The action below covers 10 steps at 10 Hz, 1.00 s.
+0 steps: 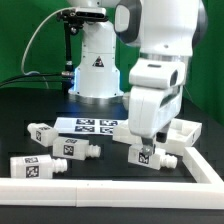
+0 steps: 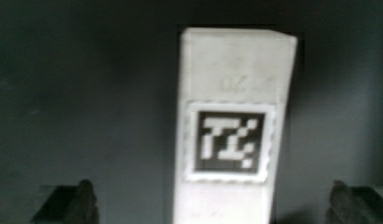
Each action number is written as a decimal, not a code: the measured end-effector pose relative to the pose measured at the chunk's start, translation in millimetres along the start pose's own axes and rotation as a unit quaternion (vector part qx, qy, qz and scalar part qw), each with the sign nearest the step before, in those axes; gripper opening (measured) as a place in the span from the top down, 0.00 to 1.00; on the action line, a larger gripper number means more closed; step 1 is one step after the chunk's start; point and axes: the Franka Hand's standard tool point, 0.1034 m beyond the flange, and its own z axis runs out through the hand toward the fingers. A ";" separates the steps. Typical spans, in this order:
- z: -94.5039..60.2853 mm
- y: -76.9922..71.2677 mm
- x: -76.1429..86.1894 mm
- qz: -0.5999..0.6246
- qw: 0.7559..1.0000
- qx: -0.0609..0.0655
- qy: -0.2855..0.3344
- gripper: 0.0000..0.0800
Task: Assemble one leg
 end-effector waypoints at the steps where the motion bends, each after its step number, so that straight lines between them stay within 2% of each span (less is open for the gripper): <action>1: 9.0 -3.2 -1.4 0.001 1.000 0.004 -0.001 0.19; 2: 15.8 -6.2 -1.1 0.000 1.000 0.006 0.000 0.19; 4: 17.3 -6.4 -0.1 0.000 1.000 0.004 0.004 0.19; 5: 17.6 -6.6 -0.3 0.000 1.000 0.004 0.004 0.32; 6: 17.7 -6.6 -0.3 0.000 1.000 0.004 0.004 0.32; 7: 17.7 -6.6 -0.3 0.000 1.000 0.004 0.004 0.59; 8: 17.6 -6.5 -0.2 0.000 1.000 0.004 0.004 0.64; 9: 15.2 -5.7 -3.5 0.001 1.000 0.003 0.003 0.64; 10: -2.4 -5.5 -23.4 0.008 1.000 -0.003 0.000 0.64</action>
Offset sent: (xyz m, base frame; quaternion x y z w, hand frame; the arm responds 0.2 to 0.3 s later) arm 0.0000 0.0000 0.0000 0.0000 0.0000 0.0000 1.0000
